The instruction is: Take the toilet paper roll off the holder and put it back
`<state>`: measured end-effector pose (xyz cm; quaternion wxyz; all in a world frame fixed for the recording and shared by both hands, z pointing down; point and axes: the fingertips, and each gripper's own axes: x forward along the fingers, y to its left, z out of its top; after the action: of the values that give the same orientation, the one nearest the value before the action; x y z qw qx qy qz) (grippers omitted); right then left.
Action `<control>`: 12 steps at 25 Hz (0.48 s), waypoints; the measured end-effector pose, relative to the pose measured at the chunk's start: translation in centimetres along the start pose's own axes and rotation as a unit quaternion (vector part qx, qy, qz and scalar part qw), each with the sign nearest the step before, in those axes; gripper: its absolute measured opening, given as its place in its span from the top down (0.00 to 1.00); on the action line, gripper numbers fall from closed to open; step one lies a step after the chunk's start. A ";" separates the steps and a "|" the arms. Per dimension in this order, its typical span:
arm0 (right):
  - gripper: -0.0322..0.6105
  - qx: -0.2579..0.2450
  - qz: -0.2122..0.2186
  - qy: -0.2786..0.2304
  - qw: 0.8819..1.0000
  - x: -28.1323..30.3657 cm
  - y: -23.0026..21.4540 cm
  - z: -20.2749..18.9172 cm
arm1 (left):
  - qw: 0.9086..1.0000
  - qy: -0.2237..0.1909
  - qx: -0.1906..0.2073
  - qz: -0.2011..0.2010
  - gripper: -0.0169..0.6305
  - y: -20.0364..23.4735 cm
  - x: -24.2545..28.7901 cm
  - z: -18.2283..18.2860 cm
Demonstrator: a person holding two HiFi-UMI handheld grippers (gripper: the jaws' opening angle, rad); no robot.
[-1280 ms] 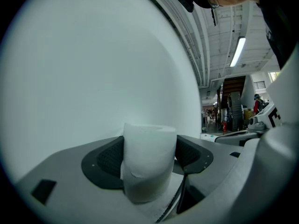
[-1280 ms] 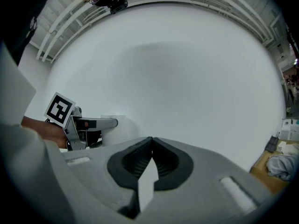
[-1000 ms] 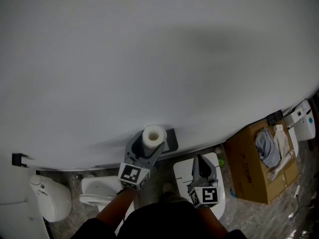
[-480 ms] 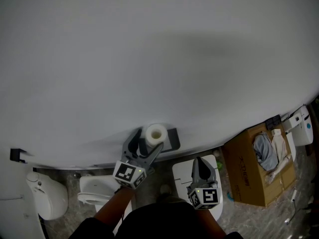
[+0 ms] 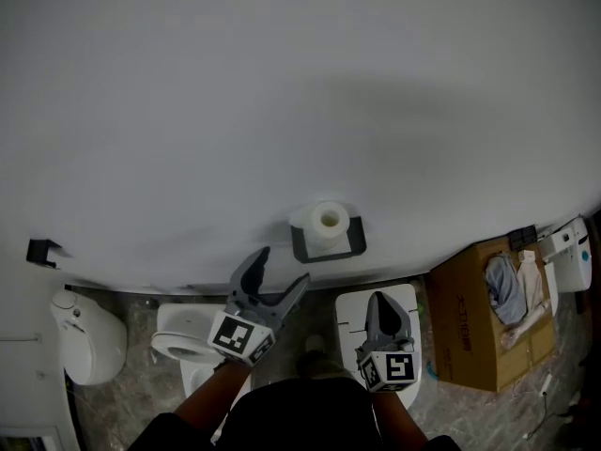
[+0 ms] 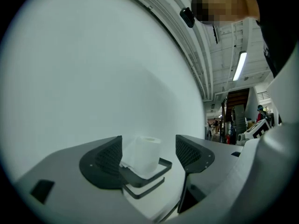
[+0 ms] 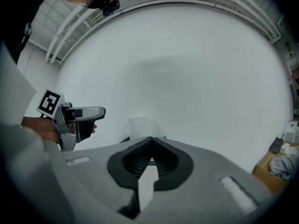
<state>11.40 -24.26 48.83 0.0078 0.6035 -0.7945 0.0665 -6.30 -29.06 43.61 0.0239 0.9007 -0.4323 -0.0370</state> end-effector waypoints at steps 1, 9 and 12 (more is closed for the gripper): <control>0.95 -0.002 0.005 0.001 1.000 -0.6 1.0 -0.1 | 1.000 0.002 -0.004 0.001 0.46 -0.4 -1.7 -0.1; 0.95 -0.019 0.051 0.013 0.998 -8.0 10.2 -1.3 | 0.998 0.014 -0.036 0.049 0.91 -3.4 -16.4 -2.4; 0.95 -0.025 0.060 0.026 0.998 -11.5 13.0 -2.3 | 0.997 0.023 -0.049 0.056 0.94 -5.2 -21.0 -3.5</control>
<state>1.84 -9.59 48.79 0.0400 0.5526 -0.8301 0.0625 -15.02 -9.42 47.67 0.0799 0.8734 -0.4790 -0.0363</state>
